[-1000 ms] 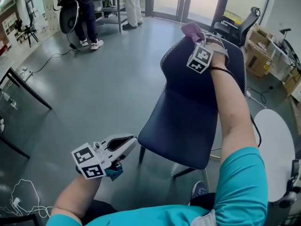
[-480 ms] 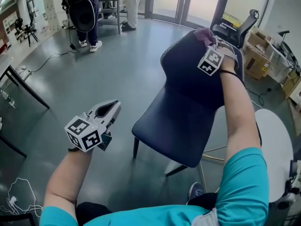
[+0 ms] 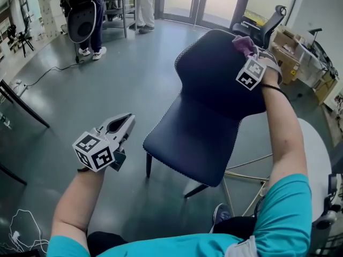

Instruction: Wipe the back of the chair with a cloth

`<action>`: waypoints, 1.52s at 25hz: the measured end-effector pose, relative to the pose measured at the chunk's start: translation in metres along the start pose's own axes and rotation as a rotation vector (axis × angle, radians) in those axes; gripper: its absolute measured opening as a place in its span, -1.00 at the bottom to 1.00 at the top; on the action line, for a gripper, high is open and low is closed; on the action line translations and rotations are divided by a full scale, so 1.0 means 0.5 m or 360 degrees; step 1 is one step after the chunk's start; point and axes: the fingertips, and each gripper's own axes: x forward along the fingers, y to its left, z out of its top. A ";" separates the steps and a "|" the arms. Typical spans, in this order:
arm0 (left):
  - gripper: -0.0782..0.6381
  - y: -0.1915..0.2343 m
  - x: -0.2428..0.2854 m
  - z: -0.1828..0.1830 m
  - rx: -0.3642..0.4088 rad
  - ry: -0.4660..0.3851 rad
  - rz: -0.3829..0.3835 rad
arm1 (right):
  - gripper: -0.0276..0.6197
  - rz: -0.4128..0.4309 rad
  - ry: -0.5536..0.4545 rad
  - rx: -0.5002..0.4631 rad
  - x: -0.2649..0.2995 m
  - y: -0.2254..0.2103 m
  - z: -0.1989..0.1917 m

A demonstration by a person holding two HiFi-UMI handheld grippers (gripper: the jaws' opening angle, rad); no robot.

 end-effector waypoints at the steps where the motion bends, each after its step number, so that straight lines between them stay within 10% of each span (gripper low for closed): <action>1: -0.77 -0.003 0.001 0.001 -0.0002 0.0000 -0.0013 | -0.74 0.0013 0.0026 0.0001 -0.005 0.000 -0.019; 18: -0.77 -0.016 -0.065 0.005 -0.0023 -0.0030 -0.0076 | -0.74 0.0168 0.0245 0.0042 -0.088 0.028 -0.219; 30: -0.77 -0.007 -0.091 0.002 -0.0048 -0.0044 0.0009 | -0.74 0.0047 -0.0610 -0.0017 -0.112 0.077 0.386; 38: -0.77 0.001 -0.105 -0.009 -0.0052 -0.0054 0.0053 | -0.74 0.0043 -0.0741 -0.0044 -0.089 0.159 0.551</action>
